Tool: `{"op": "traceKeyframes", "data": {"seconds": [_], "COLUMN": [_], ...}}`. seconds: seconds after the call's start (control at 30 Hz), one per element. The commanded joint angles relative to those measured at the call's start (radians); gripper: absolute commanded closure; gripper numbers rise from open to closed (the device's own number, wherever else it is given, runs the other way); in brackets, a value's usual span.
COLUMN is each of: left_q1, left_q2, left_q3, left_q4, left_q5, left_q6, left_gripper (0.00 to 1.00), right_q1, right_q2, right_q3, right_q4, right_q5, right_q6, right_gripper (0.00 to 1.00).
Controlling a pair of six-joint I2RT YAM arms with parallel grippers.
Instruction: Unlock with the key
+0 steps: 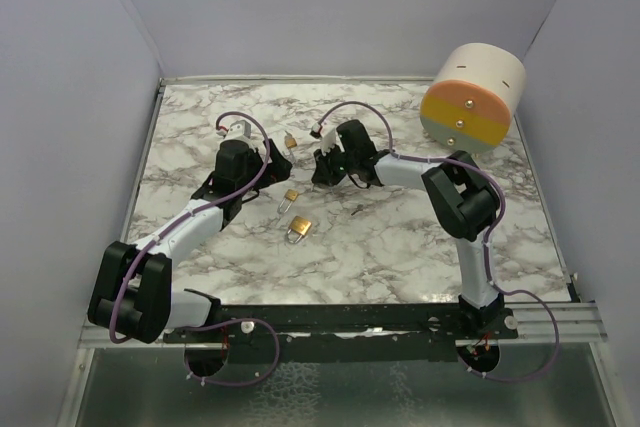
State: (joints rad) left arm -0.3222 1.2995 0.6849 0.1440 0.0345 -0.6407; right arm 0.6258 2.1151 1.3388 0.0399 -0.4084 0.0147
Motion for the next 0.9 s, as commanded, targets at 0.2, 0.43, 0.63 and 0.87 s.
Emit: {"op": "traceKeyframes", "data": {"seconds": [0.2, 0.43, 0.63, 0.87], "left_q1": [0.002, 0.002, 0.001, -0.003], "left_q2": [-0.001, -0.011, -0.015, 0.026], "left_q3": [-0.014, -0.023, -0.023, -0.01], "left_q4": [0.073, 0.127, 0.173, 0.225], "left_q5": [0.048, 0.083, 0.108, 0.155], "left_q6": [-0.003, 0.001, 0.005, -0.009], "left_gripper": [0.05, 0.06, 0.09, 0.13], "right_q1": [0.008, -0.022, -0.05, -0.066], "right_q2": [-0.019, -0.087, -0.142, -0.207], "right_q3": [-0.067, -0.168, -0.246, -0.305], "right_q4": [0.022, 0.17, 0.298, 0.376], "right_q5": [0.044, -0.037, -0.057, -0.041], "right_q6": [0.037, 0.187, 0.301, 0.394], "right_gripper": [0.99, 0.99, 0.99, 0.99]}}
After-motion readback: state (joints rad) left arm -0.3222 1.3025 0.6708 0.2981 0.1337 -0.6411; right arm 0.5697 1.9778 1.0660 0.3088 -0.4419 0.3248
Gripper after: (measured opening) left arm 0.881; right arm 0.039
